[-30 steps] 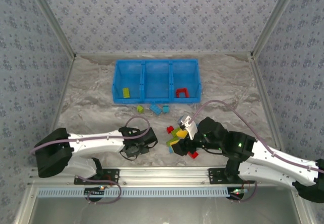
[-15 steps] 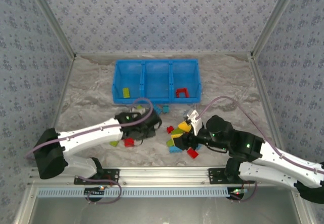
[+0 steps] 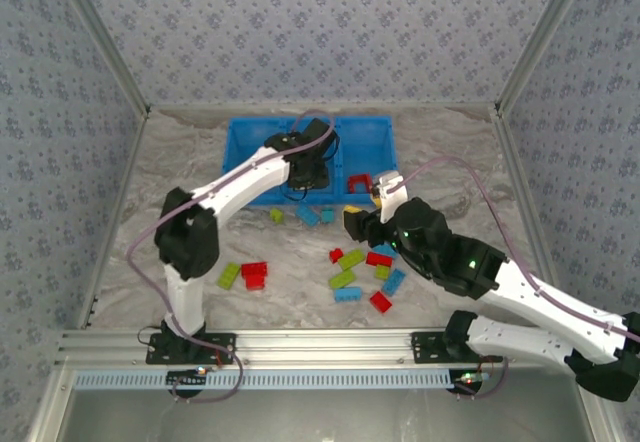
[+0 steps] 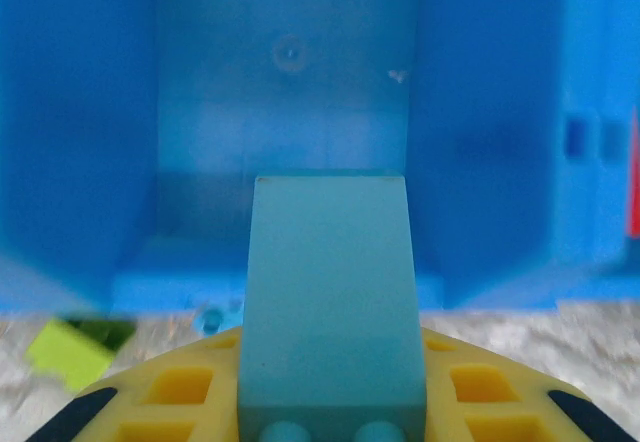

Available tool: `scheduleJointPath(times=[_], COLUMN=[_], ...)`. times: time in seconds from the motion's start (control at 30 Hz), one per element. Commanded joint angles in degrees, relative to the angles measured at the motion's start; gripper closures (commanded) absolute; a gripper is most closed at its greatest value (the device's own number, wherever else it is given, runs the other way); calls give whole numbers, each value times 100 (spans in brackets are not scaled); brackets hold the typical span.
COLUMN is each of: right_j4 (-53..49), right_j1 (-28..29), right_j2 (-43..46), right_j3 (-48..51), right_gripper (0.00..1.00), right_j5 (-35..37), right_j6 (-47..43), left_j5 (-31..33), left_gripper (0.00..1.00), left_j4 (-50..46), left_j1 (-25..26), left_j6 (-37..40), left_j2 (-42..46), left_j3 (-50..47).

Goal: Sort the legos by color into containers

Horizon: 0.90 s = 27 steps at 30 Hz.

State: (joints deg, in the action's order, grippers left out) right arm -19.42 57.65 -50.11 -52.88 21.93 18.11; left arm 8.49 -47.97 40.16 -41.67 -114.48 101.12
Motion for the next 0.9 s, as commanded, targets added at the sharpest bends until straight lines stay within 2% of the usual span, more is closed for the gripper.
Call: scheduleJointPath(times=[0.0,0.2,0.37,0.63,0.87], right_j4=[134,9,-7,-98,-457], right_j1=[-94,-219,-280,-342,-431], right_j2=[14,44,78,45,-14], right_j3=[-197,-122,-55,-20,-55], right_gripper=[34,34,33,33,33], right_j5=[179,117,68,12,82], right_j6=[211,369,447,539,738], left_j5=[-346,-763,-1007,-1051,-755], left_gripper=[80,74,70,46,42], left_j4=[-176,-441,-389,-362,-574], left_j1=[-225,-482,-612,-612,-597], left_j6=[469,682,687,682,688], left_j2=[-512,-1599,-2042,-2003,-1527], left_j3=[655,1697,1858,1845,1867])
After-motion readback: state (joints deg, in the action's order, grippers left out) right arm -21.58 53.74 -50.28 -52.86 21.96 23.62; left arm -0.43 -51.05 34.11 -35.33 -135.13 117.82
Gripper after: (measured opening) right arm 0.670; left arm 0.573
